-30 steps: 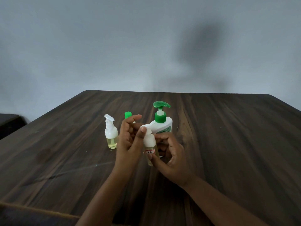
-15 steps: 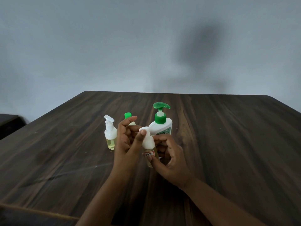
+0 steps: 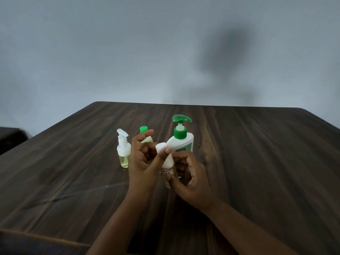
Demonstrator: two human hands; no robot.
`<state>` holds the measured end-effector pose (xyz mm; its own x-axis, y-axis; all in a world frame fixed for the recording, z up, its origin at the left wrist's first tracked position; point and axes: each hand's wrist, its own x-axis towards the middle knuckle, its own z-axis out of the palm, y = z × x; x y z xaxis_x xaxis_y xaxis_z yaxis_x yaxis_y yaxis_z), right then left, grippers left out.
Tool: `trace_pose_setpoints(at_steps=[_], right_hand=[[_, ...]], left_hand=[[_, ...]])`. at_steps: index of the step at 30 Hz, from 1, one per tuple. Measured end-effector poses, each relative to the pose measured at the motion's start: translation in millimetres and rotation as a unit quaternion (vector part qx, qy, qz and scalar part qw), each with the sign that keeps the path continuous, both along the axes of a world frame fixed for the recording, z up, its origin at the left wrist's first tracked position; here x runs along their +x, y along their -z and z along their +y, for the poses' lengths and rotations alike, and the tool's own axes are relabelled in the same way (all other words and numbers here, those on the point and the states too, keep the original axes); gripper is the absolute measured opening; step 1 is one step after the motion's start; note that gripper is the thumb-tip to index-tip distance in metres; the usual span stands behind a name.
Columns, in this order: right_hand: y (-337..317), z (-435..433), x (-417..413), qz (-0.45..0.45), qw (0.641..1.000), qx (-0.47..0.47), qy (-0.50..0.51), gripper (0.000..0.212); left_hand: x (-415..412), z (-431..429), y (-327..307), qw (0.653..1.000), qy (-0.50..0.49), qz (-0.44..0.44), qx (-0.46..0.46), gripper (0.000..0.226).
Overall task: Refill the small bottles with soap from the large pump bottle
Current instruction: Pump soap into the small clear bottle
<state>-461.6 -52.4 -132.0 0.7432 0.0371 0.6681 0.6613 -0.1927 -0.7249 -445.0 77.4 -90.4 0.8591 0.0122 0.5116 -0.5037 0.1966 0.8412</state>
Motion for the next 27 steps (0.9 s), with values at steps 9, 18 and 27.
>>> trace_pose_setpoints(at_steps=[9, 18, 27], right_hand=[[2, 2, -5, 0.012, 0.999, 0.018, -0.029, 0.031], [4, 7, -4, 0.035, 0.998, -0.004, -0.054, 0.034], [1, 7, -2, 0.033, 0.995, -0.094, -0.029, 0.039]], left_hand=[[-3, 7, -1, 0.998, 0.067, -0.003, -0.011, 0.026], [0, 18, 8, 0.998, 0.065, -0.003, -0.006, 0.039], [9, 28, 13, 0.996, -0.057, -0.015, 0.061, 0.043]])
